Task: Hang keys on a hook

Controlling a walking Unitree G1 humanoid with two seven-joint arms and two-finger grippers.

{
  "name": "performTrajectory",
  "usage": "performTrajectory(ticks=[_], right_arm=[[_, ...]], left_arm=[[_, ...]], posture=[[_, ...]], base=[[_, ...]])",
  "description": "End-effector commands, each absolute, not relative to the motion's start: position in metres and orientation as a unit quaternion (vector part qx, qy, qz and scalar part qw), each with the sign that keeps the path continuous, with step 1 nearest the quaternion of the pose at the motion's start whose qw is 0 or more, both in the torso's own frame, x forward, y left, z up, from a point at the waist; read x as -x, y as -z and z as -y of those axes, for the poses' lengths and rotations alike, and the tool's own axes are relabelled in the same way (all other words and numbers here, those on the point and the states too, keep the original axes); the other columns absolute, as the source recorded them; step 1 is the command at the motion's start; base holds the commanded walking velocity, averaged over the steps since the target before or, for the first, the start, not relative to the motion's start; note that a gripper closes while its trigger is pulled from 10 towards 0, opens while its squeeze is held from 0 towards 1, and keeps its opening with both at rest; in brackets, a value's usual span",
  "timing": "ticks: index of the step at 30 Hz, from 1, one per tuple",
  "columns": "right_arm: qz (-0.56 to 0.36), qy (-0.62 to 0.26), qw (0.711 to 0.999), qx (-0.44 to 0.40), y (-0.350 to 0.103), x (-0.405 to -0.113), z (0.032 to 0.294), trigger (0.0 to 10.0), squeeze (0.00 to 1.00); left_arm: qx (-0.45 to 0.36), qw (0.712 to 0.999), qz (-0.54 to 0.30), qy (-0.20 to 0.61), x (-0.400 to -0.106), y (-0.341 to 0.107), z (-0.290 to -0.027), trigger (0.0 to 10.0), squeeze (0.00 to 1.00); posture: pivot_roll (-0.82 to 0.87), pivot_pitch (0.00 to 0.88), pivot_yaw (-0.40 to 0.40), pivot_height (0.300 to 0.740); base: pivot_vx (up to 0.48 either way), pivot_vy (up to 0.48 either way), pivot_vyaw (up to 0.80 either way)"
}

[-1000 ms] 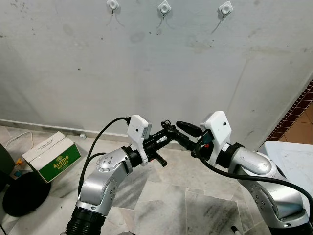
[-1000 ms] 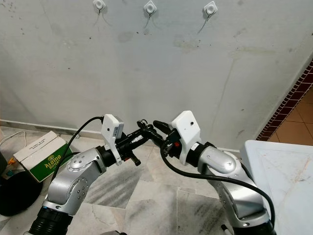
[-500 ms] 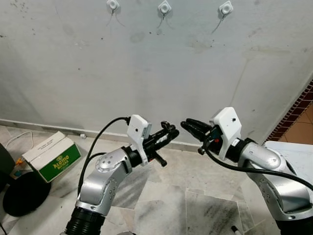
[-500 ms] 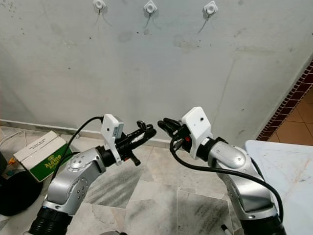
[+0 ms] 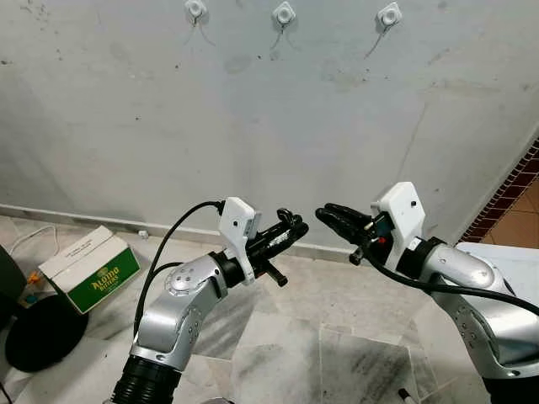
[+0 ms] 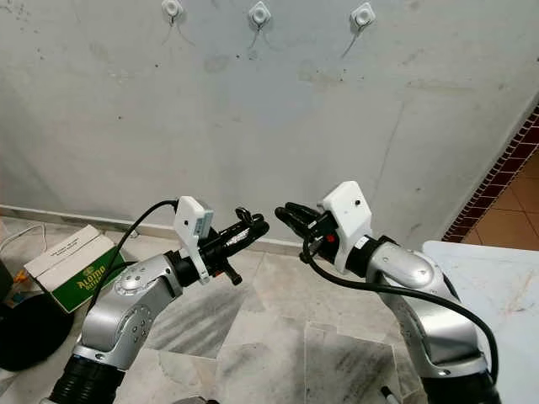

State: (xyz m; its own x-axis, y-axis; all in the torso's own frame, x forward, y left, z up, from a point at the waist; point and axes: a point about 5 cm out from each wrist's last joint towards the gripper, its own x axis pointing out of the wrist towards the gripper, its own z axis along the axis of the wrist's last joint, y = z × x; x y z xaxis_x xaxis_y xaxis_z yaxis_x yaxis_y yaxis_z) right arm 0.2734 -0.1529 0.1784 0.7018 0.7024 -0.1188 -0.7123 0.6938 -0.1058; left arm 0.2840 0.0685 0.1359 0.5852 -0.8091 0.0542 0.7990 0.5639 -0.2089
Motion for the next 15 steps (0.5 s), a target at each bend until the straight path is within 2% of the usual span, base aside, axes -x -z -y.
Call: performTrajectory(ticks=[1,15], right_arm=[[-0.023,-0.395,0.916,0.071,-0.187,-0.269,0.153,10.0,1.00],[-0.028,-0.426,0.903,0.041,-0.187,-0.254,0.137,10.0,1.00]], left_arm=[[0.096,0.885,-0.016,0.455,-0.285,-0.141,-0.069,0.0,0.00],[0.097,0.884,-0.016,0.457,-0.286,-0.140,-0.068,0.0,0.00]], posture=[[-0.04,0.036,0.063,0.740],[-0.04,0.038,0.066,0.740]], base=[[0.000,0.000,0.00],[0.000,0.000,0.00]])
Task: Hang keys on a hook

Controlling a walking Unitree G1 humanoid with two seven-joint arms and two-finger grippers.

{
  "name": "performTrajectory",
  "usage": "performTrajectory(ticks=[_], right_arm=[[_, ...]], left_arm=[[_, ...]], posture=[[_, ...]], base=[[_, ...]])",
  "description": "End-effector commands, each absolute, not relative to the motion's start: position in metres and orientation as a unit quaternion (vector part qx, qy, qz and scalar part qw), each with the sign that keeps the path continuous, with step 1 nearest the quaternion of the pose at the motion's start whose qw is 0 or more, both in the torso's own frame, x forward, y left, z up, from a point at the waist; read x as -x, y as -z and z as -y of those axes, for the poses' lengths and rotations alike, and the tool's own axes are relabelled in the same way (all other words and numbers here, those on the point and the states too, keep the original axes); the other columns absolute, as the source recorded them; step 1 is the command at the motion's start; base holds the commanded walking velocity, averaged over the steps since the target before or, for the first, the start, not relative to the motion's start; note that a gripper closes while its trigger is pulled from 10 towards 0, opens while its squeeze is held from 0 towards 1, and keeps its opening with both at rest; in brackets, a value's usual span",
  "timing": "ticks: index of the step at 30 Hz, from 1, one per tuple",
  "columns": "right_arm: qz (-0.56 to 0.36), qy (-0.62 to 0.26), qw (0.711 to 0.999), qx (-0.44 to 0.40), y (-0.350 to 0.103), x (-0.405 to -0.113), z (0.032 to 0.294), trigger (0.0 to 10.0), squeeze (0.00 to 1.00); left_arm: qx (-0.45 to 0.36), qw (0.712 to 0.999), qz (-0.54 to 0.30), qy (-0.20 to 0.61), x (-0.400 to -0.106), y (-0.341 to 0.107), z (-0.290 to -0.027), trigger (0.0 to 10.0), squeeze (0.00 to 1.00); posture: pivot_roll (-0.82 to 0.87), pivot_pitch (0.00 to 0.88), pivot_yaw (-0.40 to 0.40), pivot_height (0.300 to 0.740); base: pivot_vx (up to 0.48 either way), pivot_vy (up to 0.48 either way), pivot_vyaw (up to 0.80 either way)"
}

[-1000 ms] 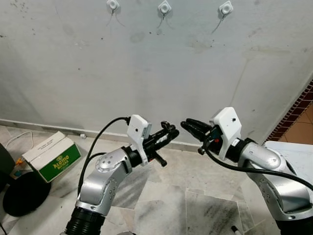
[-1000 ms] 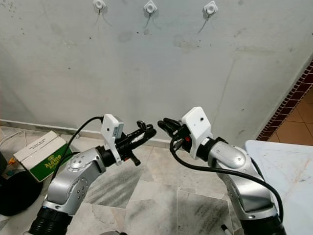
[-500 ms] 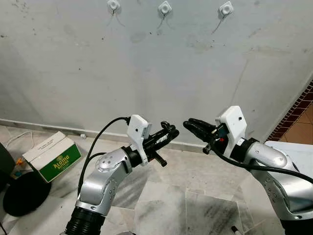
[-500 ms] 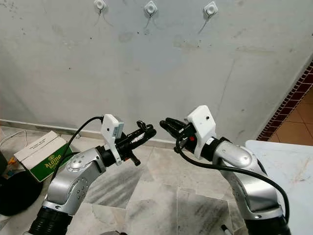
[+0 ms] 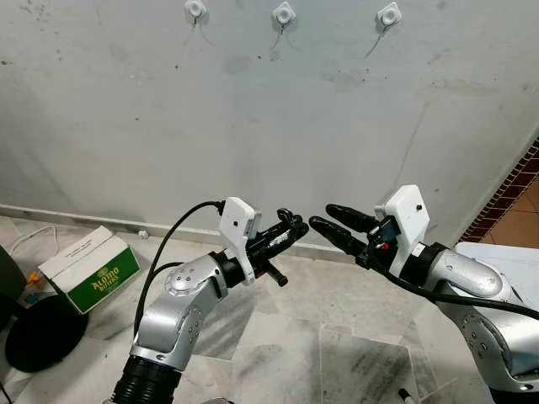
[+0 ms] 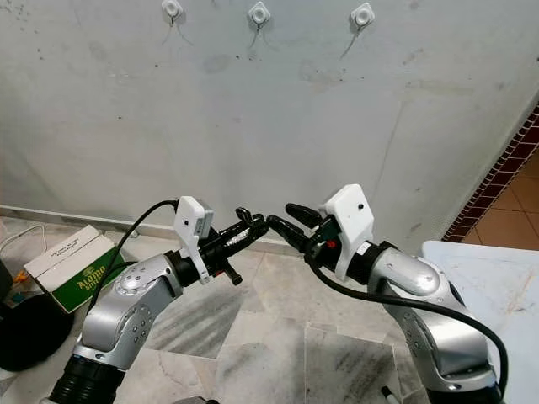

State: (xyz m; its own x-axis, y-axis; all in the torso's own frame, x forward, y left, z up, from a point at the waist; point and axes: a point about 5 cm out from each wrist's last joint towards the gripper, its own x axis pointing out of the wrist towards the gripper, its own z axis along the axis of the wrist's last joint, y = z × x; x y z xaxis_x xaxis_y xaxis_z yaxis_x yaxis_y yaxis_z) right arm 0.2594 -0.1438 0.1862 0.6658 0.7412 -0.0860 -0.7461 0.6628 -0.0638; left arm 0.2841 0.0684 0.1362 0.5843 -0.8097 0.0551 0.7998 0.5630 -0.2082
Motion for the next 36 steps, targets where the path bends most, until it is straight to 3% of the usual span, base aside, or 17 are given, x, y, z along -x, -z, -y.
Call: performTrajectory(ticks=[1,14,17,19,20,21,22,26,27,28,29,36], right_arm=[[-0.031,-0.432,0.901,0.034,-0.186,-0.252,0.134,10.0,1.00],[-0.030,-0.455,0.890,0.010,-0.185,-0.246,0.112,10.0,1.00],[-0.031,-0.456,0.890,0.010,-0.185,-0.246,0.111,10.0,0.95],[-0.030,-0.455,0.890,0.008,-0.185,-0.247,0.109,10.0,0.59],[-0.030,-0.455,0.890,0.008,-0.185,-0.247,0.109,10.0,0.59],[-0.029,-0.453,0.891,0.008,-0.185,-0.248,0.109,10.0,0.52],[-0.029,-0.451,0.892,0.007,-0.184,-0.249,0.109,10.0,0.36],[-0.027,-0.446,0.894,0.006,-0.184,-0.250,0.108,9.9,0.30],[-0.027,-0.445,0.895,0.006,-0.184,-0.250,0.108,4.0,0.27],[-0.027,-0.445,0.895,0.005,-0.184,-0.250,0.107,2.2,0.18],[-0.026,-0.444,0.896,0.005,-0.184,-0.250,0.107,0.0,0.00],[-0.025,-0.441,0.897,0.007,-0.184,-0.251,0.108,0.0,0.00]], left_arm=[[0.097,0.884,-0.016,0.457,-0.286,-0.140,-0.067,0.0,0.00],[0.100,0.881,-0.012,0.463,-0.287,-0.142,-0.061,0.0,0.00],[0.100,0.881,-0.012,0.463,-0.287,-0.143,-0.061,0.0,0.00],[0.100,0.880,-0.012,0.463,-0.287,-0.142,-0.060,0.0,0.00],[0.100,0.880,-0.012,0.463,-0.287,-0.142,-0.060,0.0,0.00],[0.101,0.880,-0.013,0.464,-0.287,-0.142,-0.060,0.0,0.00],[0.101,0.880,-0.013,0.464,-0.287,-0.142,-0.060,0.0,0.00],[0.102,0.880,-0.013,0.463,-0.287,-0.142,-0.060,0.0,0.00],[0.102,0.881,-0.013,0.463,-0.286,-0.142,-0.060,0.0,0.00],[0.102,0.881,-0.012,0.463,-0.286,-0.142,-0.060,0.0,0.00],[0.101,0.881,-0.012,0.463,-0.286,-0.142,-0.060,0.0,0.00],[0.101,0.880,-0.012,0.463,-0.287,-0.142,-0.060,0.0,0.00]], posture=[[-0.04,0.038,0.066,0.740],[-0.04,0.040,0.062,0.740],[-0.04,0.040,0.062,0.740],[-0.04,0.040,0.062,0.740],[-0.04,0.040,0.062,0.740],[-0.04,0.040,0.062,0.740],[-0.04,0.040,0.062,0.740],[-0.04,0.040,0.062,0.740],[-0.04,0.041,0.061,0.740],[-0.04,0.041,0.061,0.740],[-0.04,0.041,0.061,0.740],[-0.04,0.040,0.062,0.740]], base=[[0.000,0.000,0.00],[0.000,0.000,0.00],[0.000,0.000,0.00],[0.000,0.000,0.00],[0.000,0.000,0.00],[0.000,0.000,0.00],[0.000,0.000,0.00],[0.000,0.000,0.00],[0.000,0.000,0.00],[0.000,0.000,0.00],[0.000,0.000,0.00],[0.000,0.000,0.00]])
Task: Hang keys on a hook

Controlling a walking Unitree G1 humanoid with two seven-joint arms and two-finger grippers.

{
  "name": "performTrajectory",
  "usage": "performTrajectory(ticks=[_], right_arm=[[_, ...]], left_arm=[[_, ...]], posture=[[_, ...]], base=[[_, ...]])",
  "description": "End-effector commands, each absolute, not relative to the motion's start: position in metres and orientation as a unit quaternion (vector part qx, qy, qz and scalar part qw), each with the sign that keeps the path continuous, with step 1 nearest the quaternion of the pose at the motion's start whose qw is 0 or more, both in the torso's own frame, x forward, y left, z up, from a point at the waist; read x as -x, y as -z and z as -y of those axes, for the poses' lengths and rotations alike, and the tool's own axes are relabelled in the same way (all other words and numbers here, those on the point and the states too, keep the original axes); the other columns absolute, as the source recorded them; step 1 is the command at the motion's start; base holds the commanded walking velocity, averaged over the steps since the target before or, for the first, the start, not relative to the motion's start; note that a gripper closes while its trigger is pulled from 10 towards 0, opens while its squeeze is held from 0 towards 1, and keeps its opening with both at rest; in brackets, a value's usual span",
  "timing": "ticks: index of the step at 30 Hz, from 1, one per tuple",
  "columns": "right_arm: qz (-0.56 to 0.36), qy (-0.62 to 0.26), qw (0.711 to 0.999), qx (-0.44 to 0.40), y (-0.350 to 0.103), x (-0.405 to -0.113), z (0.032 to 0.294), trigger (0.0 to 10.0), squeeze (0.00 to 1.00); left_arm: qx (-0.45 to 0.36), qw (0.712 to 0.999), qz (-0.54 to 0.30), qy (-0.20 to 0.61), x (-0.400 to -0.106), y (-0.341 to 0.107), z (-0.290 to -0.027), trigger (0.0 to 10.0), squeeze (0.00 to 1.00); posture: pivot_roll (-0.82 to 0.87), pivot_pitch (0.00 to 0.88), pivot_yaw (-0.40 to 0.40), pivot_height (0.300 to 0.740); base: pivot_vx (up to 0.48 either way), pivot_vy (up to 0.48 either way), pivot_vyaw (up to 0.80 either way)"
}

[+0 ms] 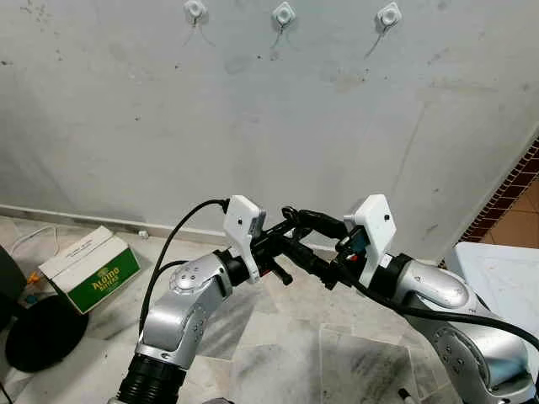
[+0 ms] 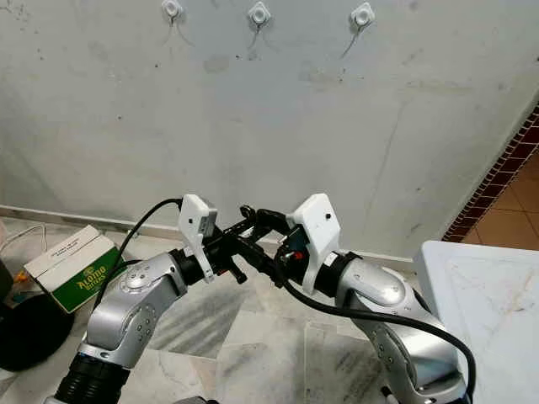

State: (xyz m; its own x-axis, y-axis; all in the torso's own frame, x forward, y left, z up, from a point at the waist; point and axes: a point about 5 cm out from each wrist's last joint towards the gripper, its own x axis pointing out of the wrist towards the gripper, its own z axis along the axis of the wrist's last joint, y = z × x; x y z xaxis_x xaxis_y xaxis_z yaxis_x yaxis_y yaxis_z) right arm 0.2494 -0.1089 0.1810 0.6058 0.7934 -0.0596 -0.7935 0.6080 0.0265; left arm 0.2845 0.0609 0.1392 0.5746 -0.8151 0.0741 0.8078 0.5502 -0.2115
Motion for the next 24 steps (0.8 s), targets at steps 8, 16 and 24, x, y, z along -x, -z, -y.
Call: performTrajectory(ticks=[8,16,24], right_arm=[[-0.027,-0.437,0.899,0.010,-0.1829,-0.2519,0.1095,0.0,0.00],[-0.027,-0.434,0.900,0.018,-0.1822,-0.2534,0.1121,0.0,0.00],[-0.020,-0.423,0.905,0.041,-0.1829,-0.2573,0.1170,0.0,0.00]], left_arm=[[0.100,0.881,-0.011,0.462,-0.2869,-0.1423,-0.0610,0.0,0.00],[0.100,0.882,-0.011,0.461,-0.2869,-0.1422,-0.0614,0.0,0.00],[0.100,0.882,-0.011,0.461,-0.2869,-0.1424,-0.0615,0.0,0.00]], posture=[[-0.04,0.039,0.062,0.740],[-0.04,0.035,0.060,0.740],[-0.04,0.036,0.060,0.740]], base=[[0.000,0.000,0.00],[0.000,0.000,0.00],[0.000,0.000,0.00]])
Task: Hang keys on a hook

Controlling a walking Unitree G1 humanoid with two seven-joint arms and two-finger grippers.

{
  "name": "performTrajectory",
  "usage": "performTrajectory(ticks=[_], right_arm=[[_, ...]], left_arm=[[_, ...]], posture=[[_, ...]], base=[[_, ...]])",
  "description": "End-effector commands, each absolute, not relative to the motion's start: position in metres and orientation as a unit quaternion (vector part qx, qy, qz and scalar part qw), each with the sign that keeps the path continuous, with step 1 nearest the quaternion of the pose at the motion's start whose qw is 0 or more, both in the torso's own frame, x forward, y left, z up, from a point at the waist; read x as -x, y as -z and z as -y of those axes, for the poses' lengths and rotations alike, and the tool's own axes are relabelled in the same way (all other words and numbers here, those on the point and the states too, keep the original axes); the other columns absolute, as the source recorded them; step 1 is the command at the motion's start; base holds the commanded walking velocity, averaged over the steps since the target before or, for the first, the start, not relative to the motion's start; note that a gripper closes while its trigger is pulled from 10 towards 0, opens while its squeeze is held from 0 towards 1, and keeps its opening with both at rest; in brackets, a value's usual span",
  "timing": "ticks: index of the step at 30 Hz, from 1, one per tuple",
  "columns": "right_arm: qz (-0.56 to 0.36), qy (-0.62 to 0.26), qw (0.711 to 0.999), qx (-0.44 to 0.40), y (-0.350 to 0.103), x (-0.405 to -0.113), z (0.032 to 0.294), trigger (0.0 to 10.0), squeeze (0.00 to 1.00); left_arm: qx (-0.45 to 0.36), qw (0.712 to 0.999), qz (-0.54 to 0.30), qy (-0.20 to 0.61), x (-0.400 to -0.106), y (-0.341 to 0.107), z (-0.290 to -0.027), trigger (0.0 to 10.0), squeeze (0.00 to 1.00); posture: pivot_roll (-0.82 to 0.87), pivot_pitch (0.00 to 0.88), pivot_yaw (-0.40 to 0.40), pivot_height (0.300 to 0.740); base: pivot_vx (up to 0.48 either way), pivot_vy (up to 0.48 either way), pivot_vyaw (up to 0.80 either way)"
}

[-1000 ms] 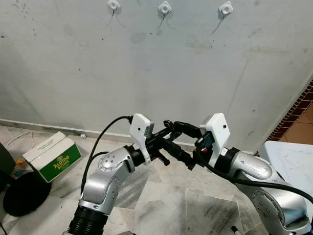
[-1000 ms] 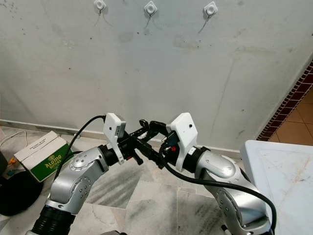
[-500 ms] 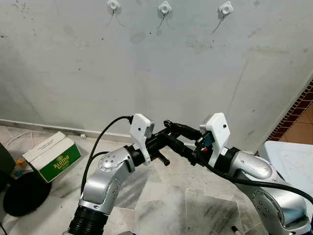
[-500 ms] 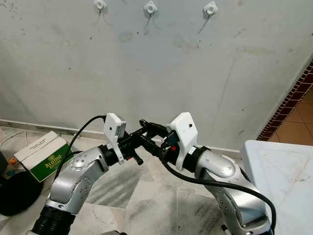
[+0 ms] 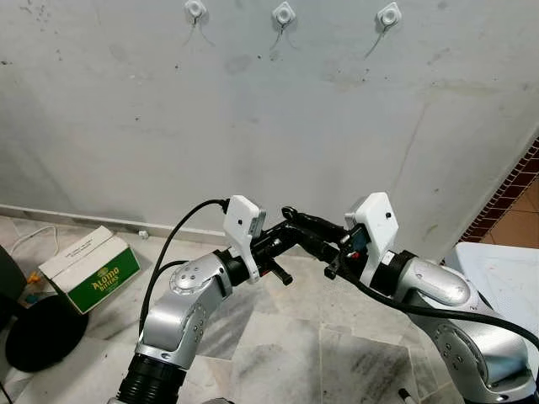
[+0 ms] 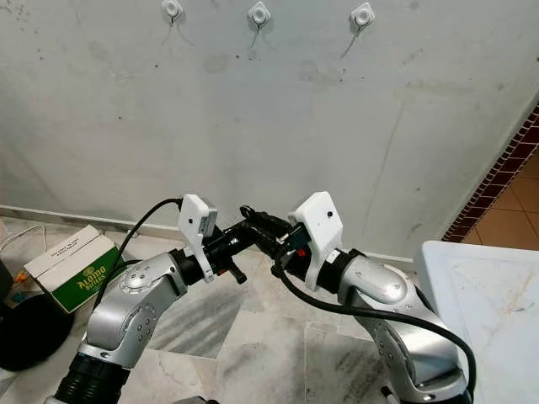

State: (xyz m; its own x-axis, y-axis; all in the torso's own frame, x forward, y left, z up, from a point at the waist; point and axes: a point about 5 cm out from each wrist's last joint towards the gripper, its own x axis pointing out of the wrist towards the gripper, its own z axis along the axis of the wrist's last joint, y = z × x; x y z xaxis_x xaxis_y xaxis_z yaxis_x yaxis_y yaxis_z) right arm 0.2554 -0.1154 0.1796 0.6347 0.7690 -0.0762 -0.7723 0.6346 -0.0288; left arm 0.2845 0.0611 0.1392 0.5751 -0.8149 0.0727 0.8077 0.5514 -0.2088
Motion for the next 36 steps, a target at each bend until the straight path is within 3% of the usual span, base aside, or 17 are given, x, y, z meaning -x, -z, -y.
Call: performTrajectory(ticks=[1,32,33,34,35,36], right_arm=[[-0.019,-0.422,0.905,0.042,-0.183,-0.258,0.117,0.0,0.00],[0.040,-0.359,0.925,0.119,-0.192,-0.273,0.126,0.0,0.00],[0.041,-0.359,0.925,0.119,-0.192,-0.273,0.125,0.0,0.00],[0.041,-0.360,0.924,0.119,-0.192,-0.273,0.125,0.0,0.00],[0.042,-0.360,0.924,0.119,-0.191,-0.273,0.125,0.0,0.00],[0.043,-0.361,0.924,0.119,-0.191,-0.273,0.124,0.0,0.00]], left_arm=[[0.100,0.882,-0.011,0.461,-0.287,-0.142,-0.062,0.0,0.00],[0.095,0.882,-0.012,0.462,-0.286,-0.141,-0.060,0.0,0.00],[0.095,0.882,-0.012,0.462,-0.286,-0.141,-0.061,0.4,0.00],[0.094,0.882,-0.013,0.461,-0.286,-0.141,-0.061,2.2,0.00],[0.094,0.882,-0.014,0.461,-0.286,-0.141,-0.061,5.6,0.32],[0.095,0.882,-0.015,0.461,-0.286,-0.141,-0.060,9.6,0.89]], posture=[[-0.04,0.036,0.060,0.740],[-0.04,0.040,0.062,0.740],[-0.04,0.040,0.062,0.740],[-0.04,0.040,0.062,0.740],[-0.04,0.040,0.062,0.740],[-0.04,0.040,0.062,0.740]], base=[[0.000,0.000,0.00],[0.000,0.000,0.00],[0.000,0.000,0.00],[0.000,0.000,0.00],[0.000,0.000,0.00],[0.000,0.000,0.00]])
